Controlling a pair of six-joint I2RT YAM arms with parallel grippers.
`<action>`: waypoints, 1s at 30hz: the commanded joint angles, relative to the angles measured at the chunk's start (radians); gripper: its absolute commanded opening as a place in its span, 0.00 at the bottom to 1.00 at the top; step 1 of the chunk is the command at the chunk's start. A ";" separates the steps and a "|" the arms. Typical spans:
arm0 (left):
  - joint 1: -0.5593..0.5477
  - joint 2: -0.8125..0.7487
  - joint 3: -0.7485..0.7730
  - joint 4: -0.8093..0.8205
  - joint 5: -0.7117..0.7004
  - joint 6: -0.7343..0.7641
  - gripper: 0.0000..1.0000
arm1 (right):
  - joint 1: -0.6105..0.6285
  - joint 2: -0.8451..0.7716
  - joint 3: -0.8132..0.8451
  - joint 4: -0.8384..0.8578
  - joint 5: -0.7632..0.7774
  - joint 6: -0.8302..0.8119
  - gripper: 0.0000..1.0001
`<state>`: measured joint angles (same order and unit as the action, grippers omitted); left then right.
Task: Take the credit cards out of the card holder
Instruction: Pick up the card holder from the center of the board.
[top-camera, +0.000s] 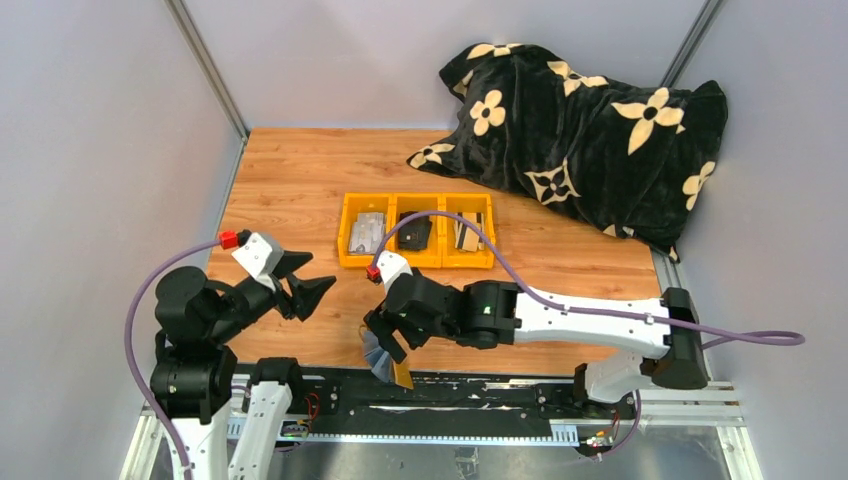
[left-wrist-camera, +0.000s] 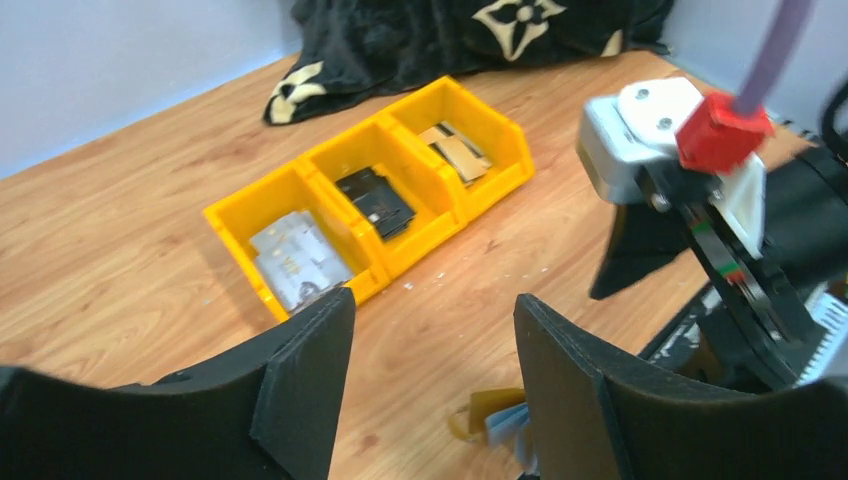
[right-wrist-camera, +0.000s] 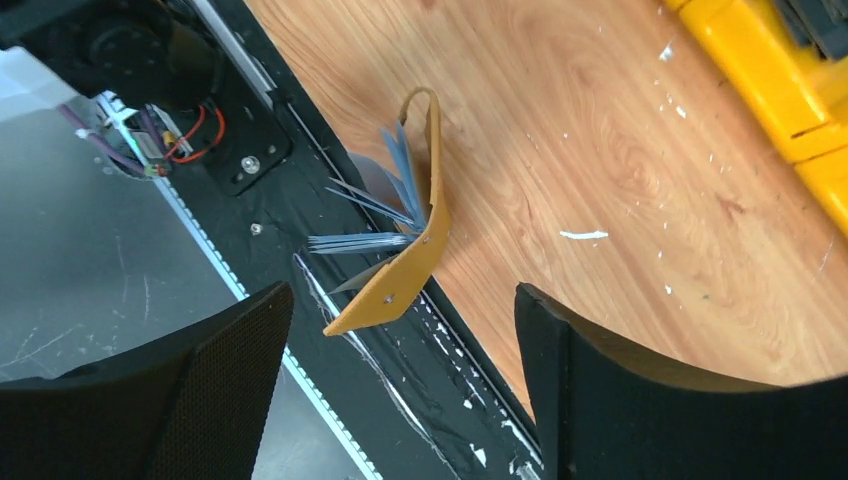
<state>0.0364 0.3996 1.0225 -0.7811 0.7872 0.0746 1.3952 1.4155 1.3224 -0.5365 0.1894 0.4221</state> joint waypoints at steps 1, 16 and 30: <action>-0.002 0.052 -0.002 -0.009 -0.142 0.036 0.70 | 0.037 0.061 0.004 -0.064 0.080 0.097 0.85; 0.000 0.067 0.002 -0.037 -0.325 0.041 0.82 | 0.067 0.323 0.137 -0.139 0.167 0.164 0.90; -0.001 0.081 0.019 -0.061 -0.371 0.040 0.82 | 0.044 0.335 0.135 -0.061 0.110 0.179 0.88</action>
<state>0.0364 0.4736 1.0203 -0.8196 0.4389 0.1017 1.4498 1.7290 1.4330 -0.5919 0.3134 0.5804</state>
